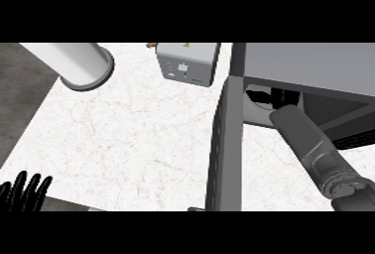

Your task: Pick up the milk, place it into the microwave and close the microwave

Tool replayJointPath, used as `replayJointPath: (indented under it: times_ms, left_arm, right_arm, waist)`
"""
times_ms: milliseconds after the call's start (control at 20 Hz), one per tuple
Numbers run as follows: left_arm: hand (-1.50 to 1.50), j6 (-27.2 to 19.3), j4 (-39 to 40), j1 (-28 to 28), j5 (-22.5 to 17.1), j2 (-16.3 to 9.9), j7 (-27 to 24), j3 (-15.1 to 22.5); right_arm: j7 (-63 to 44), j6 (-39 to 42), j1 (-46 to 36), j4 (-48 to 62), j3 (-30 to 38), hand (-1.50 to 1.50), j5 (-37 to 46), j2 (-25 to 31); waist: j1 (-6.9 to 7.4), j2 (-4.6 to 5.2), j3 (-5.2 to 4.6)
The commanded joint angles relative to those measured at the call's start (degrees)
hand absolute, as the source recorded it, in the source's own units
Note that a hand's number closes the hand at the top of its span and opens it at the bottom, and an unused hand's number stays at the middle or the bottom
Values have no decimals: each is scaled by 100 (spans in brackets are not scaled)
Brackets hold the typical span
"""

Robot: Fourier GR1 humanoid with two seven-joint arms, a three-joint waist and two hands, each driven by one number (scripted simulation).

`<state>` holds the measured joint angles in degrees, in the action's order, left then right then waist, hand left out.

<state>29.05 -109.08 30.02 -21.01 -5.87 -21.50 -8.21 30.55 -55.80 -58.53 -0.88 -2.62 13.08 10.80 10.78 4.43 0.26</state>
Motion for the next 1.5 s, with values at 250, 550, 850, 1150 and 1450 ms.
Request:
replayJointPath:
  times_ms: [250, 550, 850, 1150, 1450]
  left_arm:
    - [-150, -45, -47, -113, 49, -18, 27, -14]
    - [-150, -4, -71, 96, 1, 57, -43, -24]
    - [-150, -46, -45, 181, 133, 147, -74, 37]
    - [-150, 190, -353, 615, 133, 120, -201, 60]
    - [-150, -10, -268, 427, 363, 256, -198, 61]
  right_arm:
    - [35, 808, -171, -4, -18, -150, 17, -369]
    - [642, 1503, 71, -585, 557, -150, -552, -451]
    - [1213, 2323, 381, -793, 985, -150, -972, -545]
    - [1890, 3212, 922, -813, 1358, -150, -1351, -636]
    - [2604, 3426, 1400, -722, 1418, -150, -1365, -856]
  waist:
    - [-48, -13, 16]
    - [-259, -97, 31]
    - [-459, -164, 18]
    - [-565, -259, 6]
    - [-746, -312, -7]
